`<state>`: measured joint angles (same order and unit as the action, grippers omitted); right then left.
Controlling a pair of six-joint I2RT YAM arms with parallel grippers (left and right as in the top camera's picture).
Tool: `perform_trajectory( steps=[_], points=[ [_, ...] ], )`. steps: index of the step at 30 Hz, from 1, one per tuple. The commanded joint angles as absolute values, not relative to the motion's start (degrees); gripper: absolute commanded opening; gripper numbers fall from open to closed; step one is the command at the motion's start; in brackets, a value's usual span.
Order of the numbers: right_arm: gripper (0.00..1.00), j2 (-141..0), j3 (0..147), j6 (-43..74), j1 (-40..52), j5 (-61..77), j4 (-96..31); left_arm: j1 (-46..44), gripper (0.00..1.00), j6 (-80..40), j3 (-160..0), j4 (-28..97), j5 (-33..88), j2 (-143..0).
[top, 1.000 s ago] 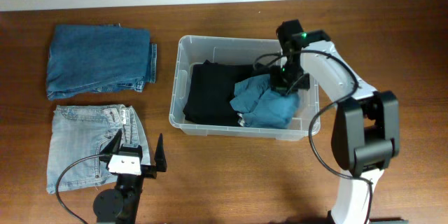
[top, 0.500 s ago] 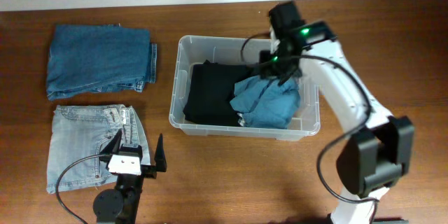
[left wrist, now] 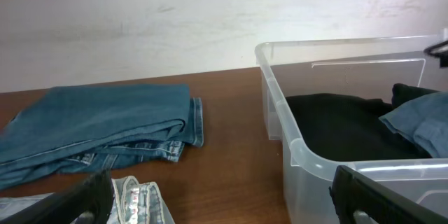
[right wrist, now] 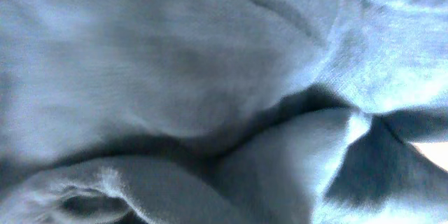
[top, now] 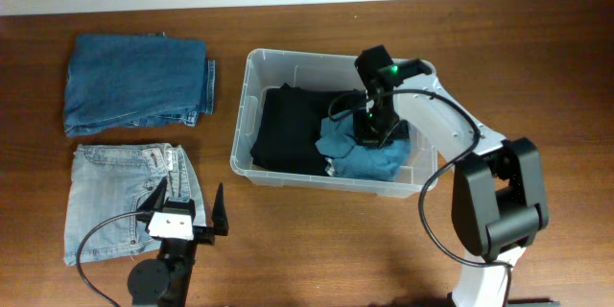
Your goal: Pack container
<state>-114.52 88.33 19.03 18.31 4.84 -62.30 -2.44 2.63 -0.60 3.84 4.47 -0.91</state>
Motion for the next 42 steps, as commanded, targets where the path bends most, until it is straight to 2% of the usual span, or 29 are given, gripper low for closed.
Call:
perform_trajectory(
  steps=[1, 5, 12, 20, 23, 35, 42],
  points=[
    [0.05, -111.50, 97.78, 18.46, 19.05, 5.89, -67.31, -2.07, 0.99, 3.53, -0.54, 4.29, 4.69, -0.67],
    [0.05, -111.18, 100.16, 18.48, 22.87, 6.00, -71.88, -2.07, 0.99, 3.53, -0.54, 4.29, 4.69, -0.67],
    [0.04, -111.33, 96.71, 18.85, 28.23, 2.96, -70.46, -2.07, 0.99, 3.53, -0.54, 4.29, 4.69, -0.67],
    [0.05, -111.37, 79.66, 21.54, 28.77, -2.24, -51.59, -2.07, 0.99, 3.53, -0.54, 4.29, 4.69, -0.69],
    [0.04, -111.37, 76.60, 21.52, 28.12, -2.24, -48.62, -2.07, 1.00, 3.53, -0.54, 4.29, 4.69, -0.67],
    [0.05, -106.85, 98.70, 19.35, 24.53, -5.19, -60.42, -2.07, 0.99, 3.53, -0.54, 4.29, 4.69, -0.67],
    [0.05, -108.84, 98.28, 19.46, 19.59, -5.17, -60.23, -2.07, 0.99, 3.53, -0.54, 4.29, 4.69, -0.67]
  ],
)
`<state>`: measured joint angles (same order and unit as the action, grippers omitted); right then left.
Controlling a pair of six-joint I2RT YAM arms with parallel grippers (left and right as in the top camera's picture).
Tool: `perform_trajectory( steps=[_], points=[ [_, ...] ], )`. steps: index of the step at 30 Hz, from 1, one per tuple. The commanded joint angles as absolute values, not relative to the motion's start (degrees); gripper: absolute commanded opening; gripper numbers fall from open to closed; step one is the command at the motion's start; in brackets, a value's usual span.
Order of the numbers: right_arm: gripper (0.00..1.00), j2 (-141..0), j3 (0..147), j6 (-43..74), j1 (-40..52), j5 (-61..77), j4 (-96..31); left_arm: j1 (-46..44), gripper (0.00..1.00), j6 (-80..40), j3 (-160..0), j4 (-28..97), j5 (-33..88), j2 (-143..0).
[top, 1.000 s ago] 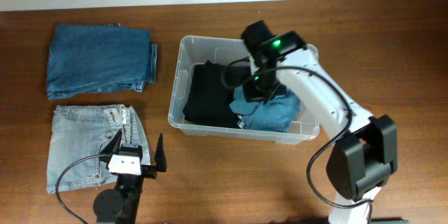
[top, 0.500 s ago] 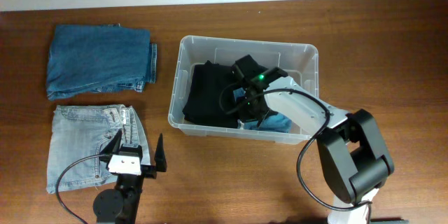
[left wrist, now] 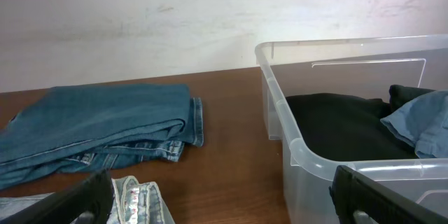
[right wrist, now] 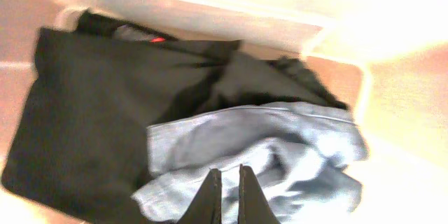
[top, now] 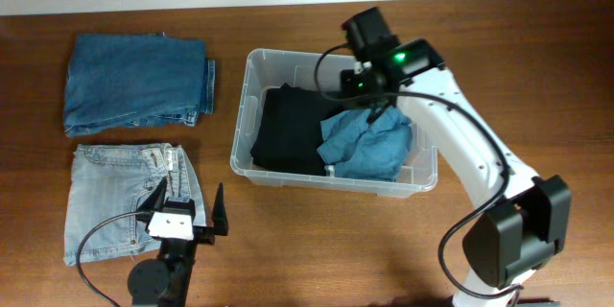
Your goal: Pack container
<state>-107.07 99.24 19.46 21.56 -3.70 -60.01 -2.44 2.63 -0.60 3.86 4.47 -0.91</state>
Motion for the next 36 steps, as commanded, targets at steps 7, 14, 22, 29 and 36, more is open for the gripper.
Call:
perform_trajectory(
  steps=[7, 14, 22, 29, 36],
  points=[
    [0.05, -114.96, 94.72, 19.59, 17.61, 3.11, -58.70, -2.07, 0.99, 3.55, -0.54, 4.29, 4.69, -0.67],
    [0.05, -119.79, 91.48, 20.21, 18.15, 6.04, -56.77, -2.07, 0.99, 3.53, -0.54, 4.29, 4.69, -0.67],
    [0.05, -116.64, 98.30, 17.28, 17.50, 5.54, -63.11, -2.07, 0.99, 3.53, -0.54, 4.29, 4.69, -0.67],
    [0.06, -112.71, 122.26, 15.03, 14.11, 4.45, -81.06, -2.07, 0.99, 3.53, -0.54, 4.29, 4.69, -0.67],
    [0.27, -111.24, 138.47, 14.96, 6.13, -7.75, -97.34, -2.07, 1.00, 3.53, -0.54, 4.29, 4.69, -0.67]
  ],
)
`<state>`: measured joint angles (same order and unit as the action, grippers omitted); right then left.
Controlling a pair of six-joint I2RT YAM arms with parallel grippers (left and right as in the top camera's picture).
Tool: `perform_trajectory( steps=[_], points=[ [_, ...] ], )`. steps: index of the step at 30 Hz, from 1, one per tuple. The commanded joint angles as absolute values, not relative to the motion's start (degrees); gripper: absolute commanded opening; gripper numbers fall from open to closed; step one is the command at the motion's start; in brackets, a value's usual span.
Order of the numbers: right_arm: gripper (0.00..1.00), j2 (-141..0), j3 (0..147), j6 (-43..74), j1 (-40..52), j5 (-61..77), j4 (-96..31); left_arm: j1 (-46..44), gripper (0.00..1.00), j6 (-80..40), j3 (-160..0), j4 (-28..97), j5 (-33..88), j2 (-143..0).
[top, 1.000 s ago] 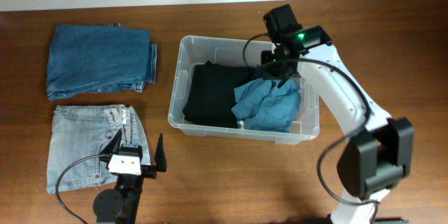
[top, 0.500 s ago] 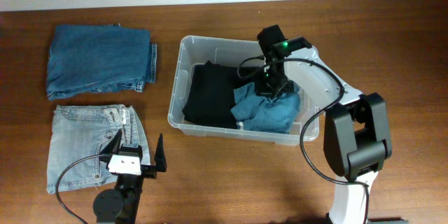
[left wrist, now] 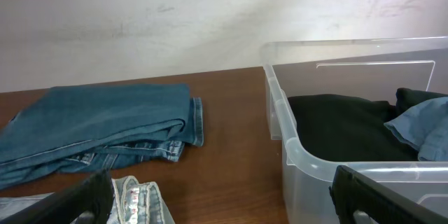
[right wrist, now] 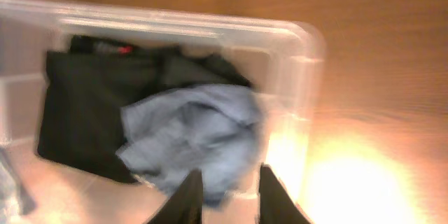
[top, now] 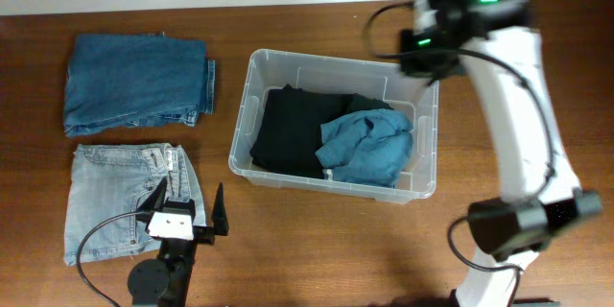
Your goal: Pack container
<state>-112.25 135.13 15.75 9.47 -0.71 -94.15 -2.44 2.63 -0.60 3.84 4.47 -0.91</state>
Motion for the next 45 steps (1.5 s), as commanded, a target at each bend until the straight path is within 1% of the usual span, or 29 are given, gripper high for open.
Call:
perform_trajectory(
  steps=[1, 3, 4, 5, 6, 8, 15, 23, 26, 45],
  points=[
    [0.53, -110.54, 138.37, 12.14, 4.21, -7.86, -97.34, -2.07, 1.00, 3.53, -0.54, 4.29, 4.69, -0.67],
    [0.78, -109.51, 137.38, 11.11, 1.58, -7.86, -97.34, -2.07, 1.00, 3.53, -0.54, 4.29, 4.69, -0.69],
    [0.81, -109.14, 136.94, 11.16, 0.01, -7.73, -97.34, -2.07, 0.99, 3.53, -0.54, 4.29, 4.69, -0.67],
    [0.89, -108.92, 136.42, 11.14, -1.89, -7.79, -97.34, -2.07, 1.00, 3.53, -0.54, 4.29, 4.69, -0.67],
    [0.93, -108.88, 136.09, 11.14, -3.46, -7.79, -97.34, -2.07, 0.99, 3.53, -0.54, 4.29, 4.69, -0.69],
    [0.99, -108.90, 134.96, 11.14, -7.11, -7.79, -97.34, -2.07, 0.99, 3.53, -0.54, 4.29, 4.69, -0.69],
    [0.99, -109.10, 127.46, 12.10, -20.03, -1.93, -96.95, -2.07, 0.99, 3.53, -0.54, 4.29, 4.69, -0.67],
    [0.99, -109.12, 123.48, 12.93, -27.51, -1.72, -95.66, -2.07, 1.00, 3.53, -0.54, 4.29, 4.69, -0.67],
    [0.99, -109.12, 123.44, 12.93, -28.62, -1.69, -95.57, -2.07, 0.99, 3.53, -0.54, 4.29, 4.69, -0.69],
    [0.98, -109.12, 123.44, 12.88, -28.53, -1.74, -95.57, -2.07, 0.99, 3.53, -0.54, 4.23, 4.71, -0.67]
  ],
)
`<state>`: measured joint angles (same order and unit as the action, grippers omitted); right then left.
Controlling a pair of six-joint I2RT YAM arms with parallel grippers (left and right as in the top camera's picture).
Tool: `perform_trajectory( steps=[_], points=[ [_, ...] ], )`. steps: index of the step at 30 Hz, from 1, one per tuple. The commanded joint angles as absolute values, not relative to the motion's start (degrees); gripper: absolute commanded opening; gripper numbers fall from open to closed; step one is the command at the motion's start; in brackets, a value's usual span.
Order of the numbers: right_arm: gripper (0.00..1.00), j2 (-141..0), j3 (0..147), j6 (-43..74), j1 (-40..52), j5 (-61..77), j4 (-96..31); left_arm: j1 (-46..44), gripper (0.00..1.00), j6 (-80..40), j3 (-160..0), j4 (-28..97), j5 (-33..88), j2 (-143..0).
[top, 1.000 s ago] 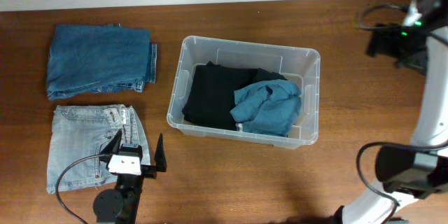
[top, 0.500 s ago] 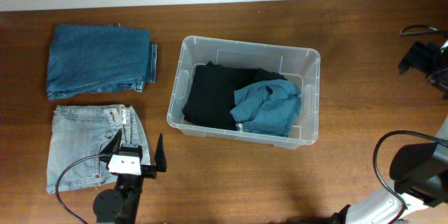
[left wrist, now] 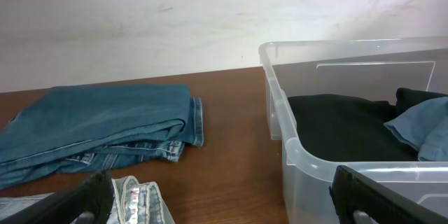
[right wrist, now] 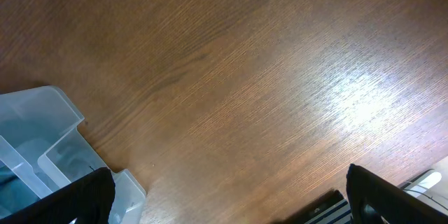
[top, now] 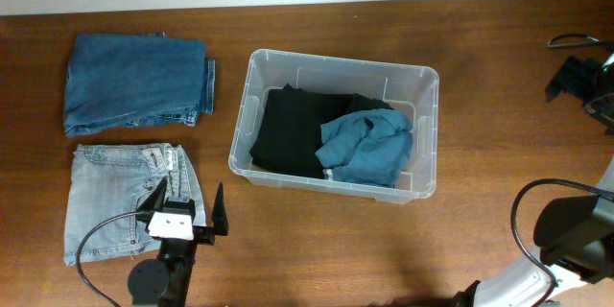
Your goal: Pack container
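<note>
A clear plastic container (top: 428, 129) stands mid-table. Inside lie a black garment (top: 288, 134) and a crumpled teal-blue shirt (top: 369, 149). Folded dark-blue jeans (top: 134, 82) lie at the far left, and light-blue jeans (top: 120, 201) lie in front of them. My left gripper (top: 187, 219) rests open at the light jeans' right edge, holding nothing. In its wrist view the container's wall (left wrist: 294, 147) and the dark jeans (left wrist: 98, 126) show. My right gripper (right wrist: 227, 199) hangs wide open and empty over bare wood, far right of the container, whose corner (right wrist: 42, 140) shows.
The right arm (top: 576, 77) sits at the table's right edge, with its base (top: 576, 235) in the near right corner. A pale wall (left wrist: 210, 14) runs behind the table. Bare wood separates the jeans from the container.
My right gripper was over the container's back right corner; it is now out at the table's right edge, opened wide. The container, the clothes and the left arm have not moved.
My right gripper was down in the container against the teal-blue shirt. Then it was above the container with its fingers close together, the shirt lying inside. Later it stood over the back right corner, and now sits open at the table's right edge.
</note>
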<state>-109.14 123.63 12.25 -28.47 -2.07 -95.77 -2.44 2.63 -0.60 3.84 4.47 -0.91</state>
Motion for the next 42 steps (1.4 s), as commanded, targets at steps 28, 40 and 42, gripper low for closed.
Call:
perform_trajectory(
  steps=[28, 40, 42],
  points=[
    [0.99, -109.12, 123.44, 12.88, -28.53, -1.74, -95.57, -0.32, 0.99, 2.87, -37.85, 35.94, -15.90, -10.31],
    [0.98, -109.12, 123.44, 12.88, -28.53, -1.74, -95.57, -0.30, 0.99, -2.09, -56.10, 40.84, -6.52, -33.58],
    [0.99, -109.12, 123.44, 12.88, -28.53, -1.74, -95.57, -0.30, 0.99, -2.15, -56.10, 41.50, -10.15, -34.33]
  ],
)
